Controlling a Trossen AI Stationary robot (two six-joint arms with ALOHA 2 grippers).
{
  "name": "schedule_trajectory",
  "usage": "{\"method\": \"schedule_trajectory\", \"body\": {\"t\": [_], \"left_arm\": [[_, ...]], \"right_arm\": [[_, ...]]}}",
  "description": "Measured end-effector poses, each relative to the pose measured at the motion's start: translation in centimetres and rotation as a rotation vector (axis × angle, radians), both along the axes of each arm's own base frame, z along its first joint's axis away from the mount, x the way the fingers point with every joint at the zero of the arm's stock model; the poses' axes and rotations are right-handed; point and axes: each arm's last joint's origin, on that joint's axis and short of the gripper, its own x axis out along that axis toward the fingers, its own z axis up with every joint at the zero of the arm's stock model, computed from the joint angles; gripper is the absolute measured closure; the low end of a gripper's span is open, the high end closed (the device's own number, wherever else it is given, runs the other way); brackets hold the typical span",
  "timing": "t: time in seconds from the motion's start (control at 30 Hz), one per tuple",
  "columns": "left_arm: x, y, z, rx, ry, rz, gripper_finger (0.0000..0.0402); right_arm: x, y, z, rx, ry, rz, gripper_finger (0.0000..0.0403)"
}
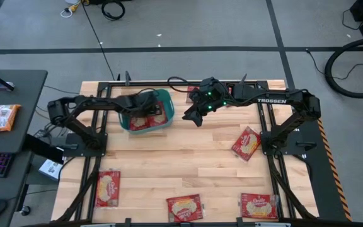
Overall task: Sort popcorn bags into baskets
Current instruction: Adjust the popcorn bag in the green bin, then put the popcorn bag into the green bin
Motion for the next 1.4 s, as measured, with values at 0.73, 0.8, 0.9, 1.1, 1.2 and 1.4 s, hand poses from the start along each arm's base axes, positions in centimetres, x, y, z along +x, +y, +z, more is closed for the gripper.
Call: {"method": "schedule_trajectory", "body": {"t": [0.73, 0.8, 0.9, 1.1, 1.2, 1.4], "left_arm": [[-1.6, -3.7, -0.5, 0.020, 0.431, -0.490, 0.0237], [-1.9, -4.1, 0.4, 0.057, 0.433, -0.523, 0.0237], [-2.2, -4.6, 1.7, 0.113, 0.408, -0.526, 0.0237], [-3.6, -6.6, 5.0, 0.258, 0.306, -0.395, 0.0237], [-5.4, -8.0, 7.1, 0.352, 0.276, -0.375, 0.0237], [-9.1, -10.5, 10.9, 0.449, 0.095, -0.501, 0.0237]], "right_arm": [[-0.8, -0.7, 0.1, -0.285, 0.186, -0.201, 0.0244], [-1.0, -0.8, 0.9, -0.348, 0.218, -0.226, 0.0246], [-1.1, -1.2, 0.9, -0.434, 0.245, -0.213, 0.0247], [-0.1, -3.5, -1.3, -0.523, 0.293, -0.048, 0.0247], [0.7, -5.0, -3.5, -0.541, 0.357, -0.018, 0.0247], [2.2, -7.3, -8.7, -0.784, 0.627, 0.060, 0.0247]]}}
